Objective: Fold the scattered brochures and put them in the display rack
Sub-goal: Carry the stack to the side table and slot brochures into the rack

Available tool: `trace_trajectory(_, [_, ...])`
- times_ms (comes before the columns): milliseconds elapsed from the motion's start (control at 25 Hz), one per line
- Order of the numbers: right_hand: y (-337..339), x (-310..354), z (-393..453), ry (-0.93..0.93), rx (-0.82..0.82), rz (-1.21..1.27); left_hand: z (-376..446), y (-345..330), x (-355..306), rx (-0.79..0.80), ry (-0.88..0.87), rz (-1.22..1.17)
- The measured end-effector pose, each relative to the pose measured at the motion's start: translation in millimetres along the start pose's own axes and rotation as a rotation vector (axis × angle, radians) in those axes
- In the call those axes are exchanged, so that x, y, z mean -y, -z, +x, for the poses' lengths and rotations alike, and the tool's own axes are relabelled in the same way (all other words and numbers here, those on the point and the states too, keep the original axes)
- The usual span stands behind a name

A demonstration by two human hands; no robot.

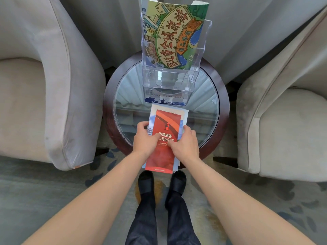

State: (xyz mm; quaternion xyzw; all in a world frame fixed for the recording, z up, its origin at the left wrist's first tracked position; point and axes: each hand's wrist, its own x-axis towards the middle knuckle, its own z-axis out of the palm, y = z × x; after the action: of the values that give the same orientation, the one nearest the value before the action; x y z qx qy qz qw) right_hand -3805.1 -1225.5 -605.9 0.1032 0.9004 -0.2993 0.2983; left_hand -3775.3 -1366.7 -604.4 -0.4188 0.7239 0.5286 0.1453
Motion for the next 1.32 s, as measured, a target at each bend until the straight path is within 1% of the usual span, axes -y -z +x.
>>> trace_trajectory(80, [0.3, 1.8, 1.6, -0.021, 0.004, 0.034, 0.7, -0.2, -2.1, 0.046, 0.102, -0.099])
trace_trajectory(160, [1.2, 1.8, 3.4, -0.037, 0.002, 0.049, 0.6, -0.9, -4.1, 0.074, 0.124, -0.101])
trace_trajectory(240, [4.9, 2.9, 4.6, -0.052, -0.015, 0.079, -0.7, -1.1, -5.9, 0.101, 0.079, -0.088])
trace_trajectory(400, [14.5, 11.8, 2.5, -0.015, -0.089, 0.236, -7.2, 3.5, -20.4, 0.129, -0.017, -0.203])
trace_trajectory(480, [20.3, 21.9, -2.3, 0.045, -0.132, 0.285, -7.7, 7.0, -32.8, 0.070, -0.112, -0.188])
trace_trajectory(600, [31.9, 41.0, -7.5, 0.177, -0.273, 0.341, -8.0, 16.7, -52.1, -0.061, -0.308, -0.084])
trace_trajectory(680, [37.8, 49.8, -10.0, 0.235, -0.339, 0.382, -8.0, 22.4, -56.6, -0.112, -0.380, -0.044])
trace_trajectory(800, [37.2, 48.5, -9.7, 0.246, -0.306, 0.381, -9.9, 23.6, -50.8, -0.116, -0.411, 0.015])
trace_trajectory(920, [30.5, 41.2, -9.2, 0.264, -0.303, 0.399, -10.3, 20.8, -43.3, -0.141, -0.436, -0.001])
trace_trajectory(1080, [25.1, 39.0, -6.9, 0.239, -0.275, 0.385, -8.1, 14.5, -34.6, -0.124, -0.384, 0.052])
trace_trajectory(1200, [31.9, 41.2, -7.2, 0.238, -0.282, 0.350, -10.6, 17.0, -39.7, -0.122, -0.396, 0.032])
trace_trajectory(1240, [35.9, 44.0, -7.5, 0.247, -0.295, 0.329, -12.6, 19.3, -44.5, -0.137, -0.406, 0.041])
trace_trajectory(1320, [45.6, 52.3, -9.2, 0.289, -0.321, 0.271, -17.3, 24.4, -57.7, -0.220, -0.442, 0.113])
